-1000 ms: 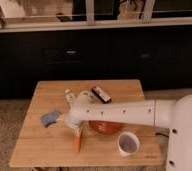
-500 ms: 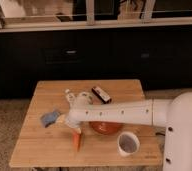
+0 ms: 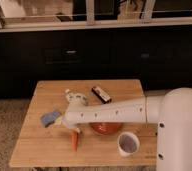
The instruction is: Place the pepper on the white sponge
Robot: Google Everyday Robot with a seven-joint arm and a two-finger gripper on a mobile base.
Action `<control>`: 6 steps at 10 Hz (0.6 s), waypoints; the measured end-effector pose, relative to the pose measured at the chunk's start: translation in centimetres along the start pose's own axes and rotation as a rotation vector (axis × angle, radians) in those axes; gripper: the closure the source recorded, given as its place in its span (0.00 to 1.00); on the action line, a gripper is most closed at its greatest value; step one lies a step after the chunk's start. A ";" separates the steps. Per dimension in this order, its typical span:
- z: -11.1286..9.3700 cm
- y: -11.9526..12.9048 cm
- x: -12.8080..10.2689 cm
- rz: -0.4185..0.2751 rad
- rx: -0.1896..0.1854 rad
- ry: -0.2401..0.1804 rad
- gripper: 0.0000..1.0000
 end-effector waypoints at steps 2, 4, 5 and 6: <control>0.9 0.1 -0.3 -0.020 -0.008 0.003 0.25; 1.4 0.0 -0.4 -0.027 -0.017 0.006 0.43; 1.3 0.1 -0.4 -0.024 -0.020 0.004 0.55; 1.1 0.4 -0.4 -0.019 -0.022 0.003 0.64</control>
